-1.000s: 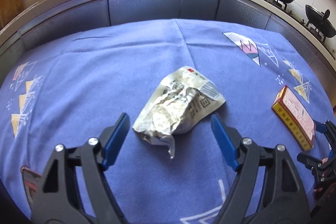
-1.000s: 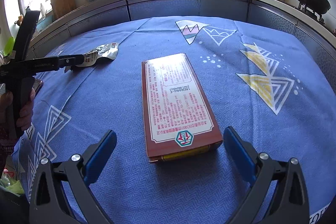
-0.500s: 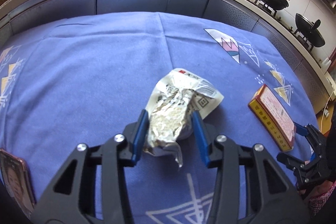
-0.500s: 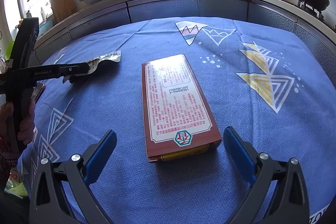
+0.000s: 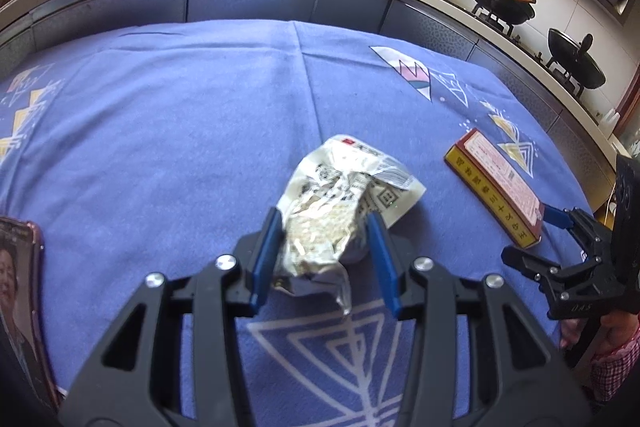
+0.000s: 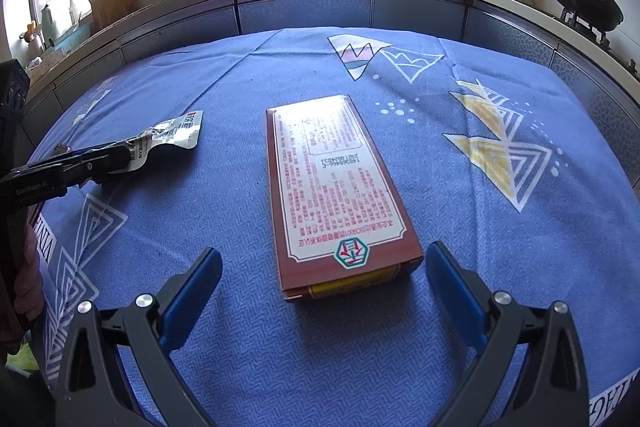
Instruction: Collect trash
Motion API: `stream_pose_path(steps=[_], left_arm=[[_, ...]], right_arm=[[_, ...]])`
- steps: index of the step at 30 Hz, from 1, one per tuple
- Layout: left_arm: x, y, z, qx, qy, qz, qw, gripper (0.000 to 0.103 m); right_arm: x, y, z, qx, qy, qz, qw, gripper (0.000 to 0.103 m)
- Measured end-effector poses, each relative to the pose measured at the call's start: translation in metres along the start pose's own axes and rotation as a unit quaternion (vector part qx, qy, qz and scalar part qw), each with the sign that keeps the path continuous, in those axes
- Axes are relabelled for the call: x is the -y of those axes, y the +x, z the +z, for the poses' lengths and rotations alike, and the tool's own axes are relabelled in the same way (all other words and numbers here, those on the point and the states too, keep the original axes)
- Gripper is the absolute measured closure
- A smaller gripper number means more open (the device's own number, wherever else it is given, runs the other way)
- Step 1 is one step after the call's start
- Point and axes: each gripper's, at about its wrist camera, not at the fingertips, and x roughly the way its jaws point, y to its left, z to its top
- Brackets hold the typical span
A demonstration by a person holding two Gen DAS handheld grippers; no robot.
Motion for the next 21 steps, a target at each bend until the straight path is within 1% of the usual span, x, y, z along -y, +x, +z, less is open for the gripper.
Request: stream_pose_path(steps=[4,9,21], left_arm=[[0.0015,-0.0004,-0.0026,0.006,0.006,0.006,0.9999,0.058],[-0.0026,-0.0009,-0.0022,0.006,-0.002,-0.001,1.0000,0.057],[-0.0043,-0.0023,-0.0028,0.006,-0.005,-0.005,1.0000,0.055]], right_arm=[[-0.0050,0.0036,-0.0003,-0.007,-0.015,-0.021,1.000,0.003],[-0.0032,0.0052,0.0008,-0.007,-0.016,-0.020,1.000,0.003],[-0.0038,0.0055,-0.0002,-0.013,-0.005,-0.030,0.999,0.003]])
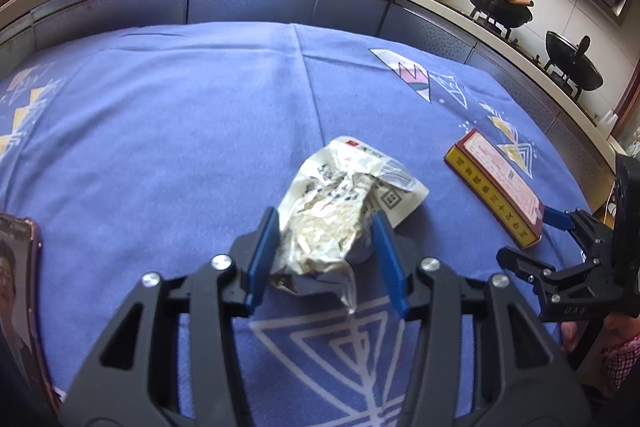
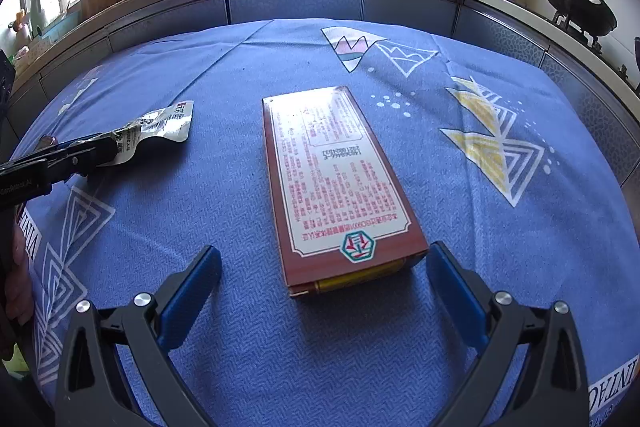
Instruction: Collect trash
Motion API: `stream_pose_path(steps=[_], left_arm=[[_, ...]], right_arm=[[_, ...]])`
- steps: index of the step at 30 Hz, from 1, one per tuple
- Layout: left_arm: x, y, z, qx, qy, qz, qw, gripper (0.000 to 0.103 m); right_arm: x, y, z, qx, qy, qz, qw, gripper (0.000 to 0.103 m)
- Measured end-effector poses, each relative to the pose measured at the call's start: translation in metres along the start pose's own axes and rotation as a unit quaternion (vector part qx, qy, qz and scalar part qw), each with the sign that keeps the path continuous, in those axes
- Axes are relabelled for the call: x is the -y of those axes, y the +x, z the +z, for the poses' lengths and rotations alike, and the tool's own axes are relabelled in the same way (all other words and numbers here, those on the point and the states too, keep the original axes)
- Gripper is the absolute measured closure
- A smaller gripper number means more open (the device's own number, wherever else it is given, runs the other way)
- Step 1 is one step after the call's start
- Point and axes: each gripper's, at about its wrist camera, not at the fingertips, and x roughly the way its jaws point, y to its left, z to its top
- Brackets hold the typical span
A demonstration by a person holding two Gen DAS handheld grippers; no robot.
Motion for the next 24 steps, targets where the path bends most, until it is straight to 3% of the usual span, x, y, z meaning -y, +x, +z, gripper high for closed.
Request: stream_pose_path(steps=[16,24], left_arm=[[-0.002,0.001,0.000,-0.005,-0.009,-0.001,1.0000,0.048],[-0.010,-0.001,0.001,-0.001,-0.030,-0.032,0.9991,0.046]], right_arm=[[-0.002,-0.007,-0.010,-0.004,-0.012,0.011,1.000,0.003],[0.002,-0.011,-0.011,-0.004,0.008,0.014,1.000,0.003]])
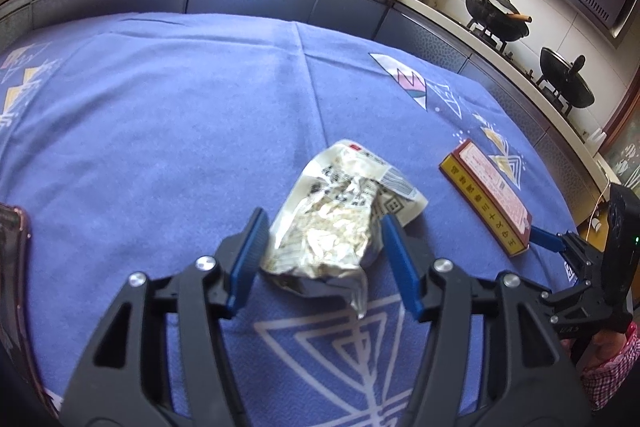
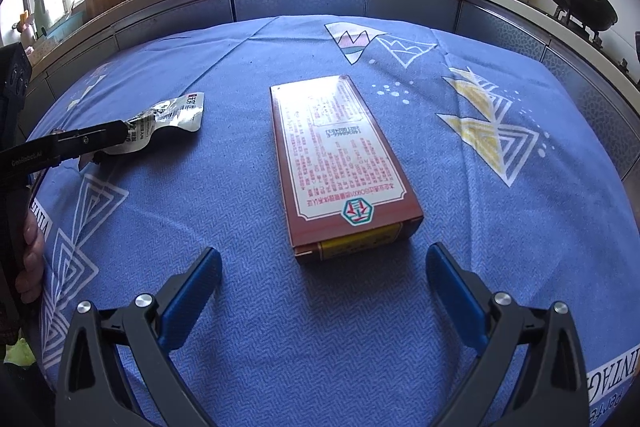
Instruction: Collect trash
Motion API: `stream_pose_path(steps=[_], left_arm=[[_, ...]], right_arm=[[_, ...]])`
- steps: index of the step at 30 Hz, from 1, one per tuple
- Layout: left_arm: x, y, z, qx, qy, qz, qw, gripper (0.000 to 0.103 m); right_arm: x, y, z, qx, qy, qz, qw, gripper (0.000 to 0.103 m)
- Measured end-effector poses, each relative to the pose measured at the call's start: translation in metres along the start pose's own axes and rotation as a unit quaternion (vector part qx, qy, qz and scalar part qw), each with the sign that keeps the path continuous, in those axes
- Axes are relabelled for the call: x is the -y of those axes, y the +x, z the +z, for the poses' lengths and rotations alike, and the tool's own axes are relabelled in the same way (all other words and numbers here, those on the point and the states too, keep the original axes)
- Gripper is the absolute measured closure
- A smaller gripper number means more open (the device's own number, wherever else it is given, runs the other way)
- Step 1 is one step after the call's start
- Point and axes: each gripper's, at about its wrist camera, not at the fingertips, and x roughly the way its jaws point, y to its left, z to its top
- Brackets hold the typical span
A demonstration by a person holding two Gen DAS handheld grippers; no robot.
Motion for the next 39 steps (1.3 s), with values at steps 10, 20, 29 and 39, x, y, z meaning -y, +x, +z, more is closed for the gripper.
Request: stream_pose_path(steps=[10,20,29,39], left_arm=[[0.008,0.002,-0.001,-0.004,0.017,0.022,0.9996,0.045],[0.021,-0.002,-0.002,-0.023,0.005,-0.017,0.9996,0.062],[0.071,0.000,0.009,-0.045,0.006,-0.099,0.9941,0.062],[0.206,0.047,0.034,-0.091,0.105,-0.160,0.9774,0.062]], right_arm=[[0.015,-0.007,0.015,0.015,0.022,0.010,1.000,0.011],[0.015,-0.008,0.017,0.016,0.029,0.029,0.999,0.041],[0.064,-0.052,-0.015,0.060,0.124,0.042,0.990,0.041],[0.154,-0.106,-0.075,0.116,0.234,0.004,0.965,0.041]])
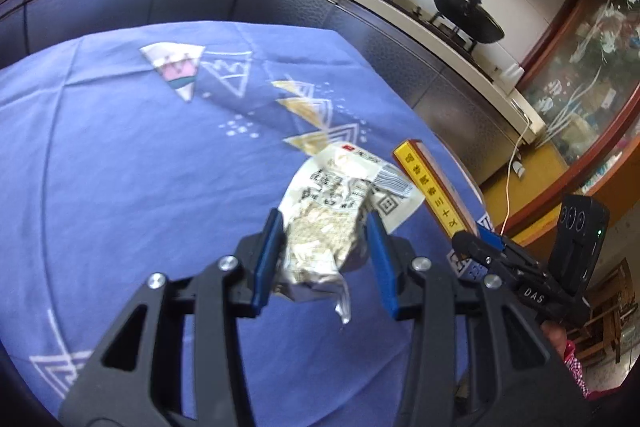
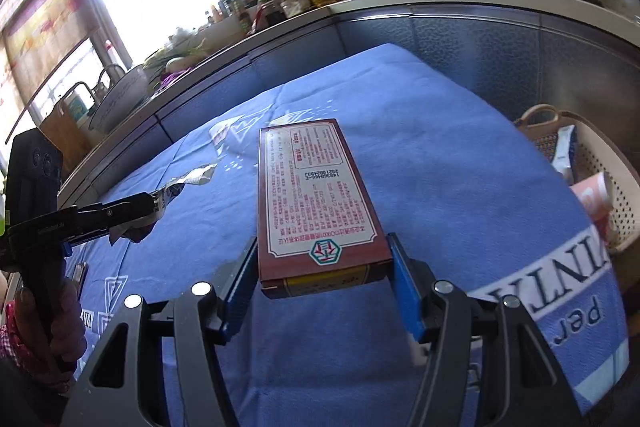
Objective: Collect trash
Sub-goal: 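Lift silver wrapper with left gripper while right gripper grasps the brown-red box, then carry wrapper and box over the wicker basket and open both grippers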
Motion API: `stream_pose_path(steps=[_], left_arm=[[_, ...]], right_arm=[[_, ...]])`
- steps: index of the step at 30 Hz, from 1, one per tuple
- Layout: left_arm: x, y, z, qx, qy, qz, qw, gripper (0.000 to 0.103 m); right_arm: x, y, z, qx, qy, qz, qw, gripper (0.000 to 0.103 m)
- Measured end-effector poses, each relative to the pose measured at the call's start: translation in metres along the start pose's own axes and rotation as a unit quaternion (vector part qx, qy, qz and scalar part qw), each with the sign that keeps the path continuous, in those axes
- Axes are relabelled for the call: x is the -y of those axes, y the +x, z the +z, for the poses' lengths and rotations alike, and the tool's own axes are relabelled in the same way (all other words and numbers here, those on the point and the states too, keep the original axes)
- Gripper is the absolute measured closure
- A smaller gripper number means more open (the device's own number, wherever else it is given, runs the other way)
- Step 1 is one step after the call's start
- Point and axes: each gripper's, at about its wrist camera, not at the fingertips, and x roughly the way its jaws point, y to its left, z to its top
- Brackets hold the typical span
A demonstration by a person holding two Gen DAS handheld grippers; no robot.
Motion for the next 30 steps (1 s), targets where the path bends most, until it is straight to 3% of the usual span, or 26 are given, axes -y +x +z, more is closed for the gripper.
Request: stream_pose_path(steps=[8,15,22,28,30], left_arm=[[0.113,0.089,0.056,-0.038,0.086,-0.053,0.9942,0.062],[0.204,0.193,0.093,-0.083,0.135,-0.076,0.9844,0.062],[0.269,0.300,0.100,-0.127,0.189,-0.035,0.9732,0.062],[0.288,0.366,0.104,-0.162,0.194,-0.003,0.9675,0.060],[0.291,0.382,0.103,-0.174,0.194,0.009,0.9655,0.053]], right_arm=[[0.109,-0.052,0.008,0.051,0.074,-0.058,0.994,0.041],[0.209,-0.079,0.012,0.075,0.128,-0.122,0.981,0.041],[0.296,-0.060,0.018,0.053,0.192,-0.140,0.970,0.041],[0.341,-0.026,0.032,0.018,0.219,-0.144,0.965,0.041],[0.351,-0.017,0.036,0.021,0.231,-0.140,0.963,0.036]])
